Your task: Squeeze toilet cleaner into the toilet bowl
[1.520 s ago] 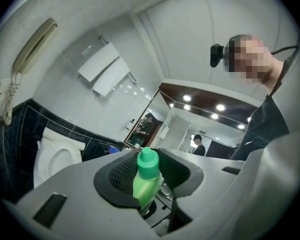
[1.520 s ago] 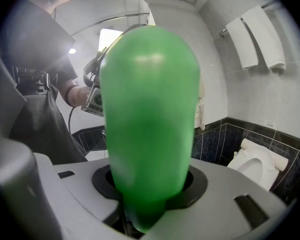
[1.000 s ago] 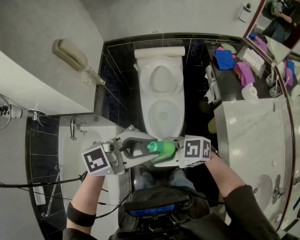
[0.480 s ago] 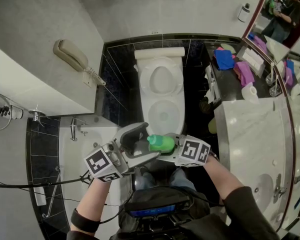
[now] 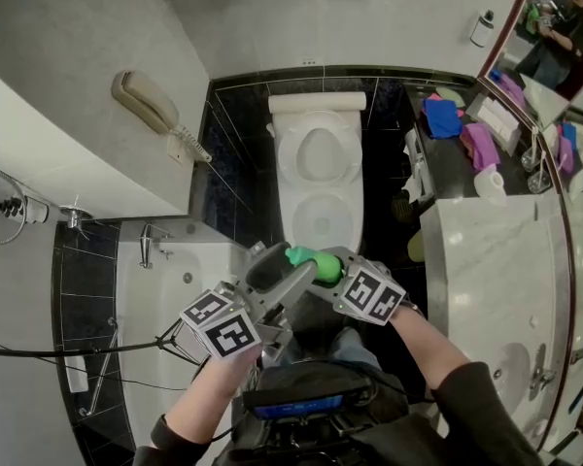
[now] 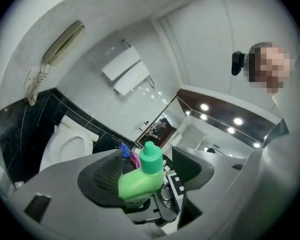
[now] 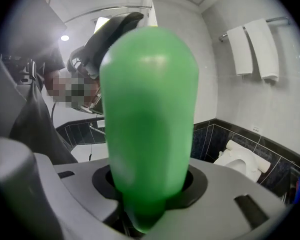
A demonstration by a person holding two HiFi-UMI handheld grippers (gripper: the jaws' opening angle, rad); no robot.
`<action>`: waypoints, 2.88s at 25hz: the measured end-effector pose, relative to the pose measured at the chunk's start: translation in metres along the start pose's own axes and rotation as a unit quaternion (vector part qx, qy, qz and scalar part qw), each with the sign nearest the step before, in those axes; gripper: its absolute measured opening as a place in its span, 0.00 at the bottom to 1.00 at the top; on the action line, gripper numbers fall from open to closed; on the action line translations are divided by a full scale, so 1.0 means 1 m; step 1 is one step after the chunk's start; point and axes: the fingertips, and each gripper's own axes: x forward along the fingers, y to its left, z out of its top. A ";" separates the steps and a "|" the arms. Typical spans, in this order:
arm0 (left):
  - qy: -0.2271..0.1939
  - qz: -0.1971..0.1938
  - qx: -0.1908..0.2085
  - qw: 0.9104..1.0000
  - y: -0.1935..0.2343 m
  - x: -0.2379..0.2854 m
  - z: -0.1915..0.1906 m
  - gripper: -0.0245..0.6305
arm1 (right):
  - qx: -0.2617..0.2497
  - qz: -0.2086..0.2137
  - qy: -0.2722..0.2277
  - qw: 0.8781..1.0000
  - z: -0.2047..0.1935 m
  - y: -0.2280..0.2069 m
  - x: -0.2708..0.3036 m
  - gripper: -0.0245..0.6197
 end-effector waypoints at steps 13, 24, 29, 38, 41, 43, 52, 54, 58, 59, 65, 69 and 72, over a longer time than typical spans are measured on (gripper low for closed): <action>-0.016 -0.010 0.008 1.000 -0.004 0.010 0.003 0.23 | 0.006 0.007 0.005 1.000 -0.003 -0.002 -0.004 0.32; 0.050 -0.215 0.205 0.953 -0.040 -0.013 -0.012 0.22 | -0.001 0.200 -0.022 0.980 0.008 0.059 -0.016 0.32; 0.077 -0.293 0.287 0.909 -0.058 -0.026 -0.016 0.22 | -0.005 0.242 -0.021 0.970 0.010 0.078 -0.017 0.32; 0.086 -0.292 0.295 0.906 -0.061 -0.026 -0.015 0.30 | -0.003 0.228 -0.024 0.973 0.012 0.075 -0.013 0.32; 0.050 -0.244 0.266 0.931 -0.044 -0.021 -0.011 0.57 | 0.000 0.187 -0.021 0.982 0.009 0.062 -0.007 0.32; 0.024 -0.184 0.228 0.956 -0.027 -0.017 -0.006 0.57 | -0.002 0.158 -0.014 0.987 0.007 0.052 -0.003 0.32; 0.008 -0.037 -0.014 0.999 0.005 -0.008 -0.012 0.56 | -0.005 0.027 0.017 0.999 -0.005 0.005 0.008 0.32; 0.005 -0.033 -0.019 0.999 0.007 -0.007 -0.009 0.56 | -0.006 0.017 0.021 1.000 -0.007 0.000 0.008 0.32; 0.003 -0.033 -0.033 0.999 0.007 -0.003 -0.002 0.49 | -0.014 0.005 0.034 0.999 -0.013 -0.004 0.009 0.32; 0.005 -0.033 -0.034 0.999 0.006 -0.001 -0.001 0.48 | -0.015 0.004 0.036 0.999 -0.014 -0.004 0.009 0.32; 0.005 -0.021 -0.016 1.000 0.012 0.003 0.000 0.22 | -0.013 0.005 0.035 0.999 -0.011 -0.005 0.010 0.32; 0.010 -0.046 0.013 0.999 0.008 0.004 0.000 0.23 | -0.009 0.033 0.026 0.999 -0.007 0.001 0.007 0.32; 0.018 -0.072 0.040 0.996 0.006 0.002 0.000 0.23 | 0.000 0.061 0.017 0.998 -0.005 0.009 0.008 0.32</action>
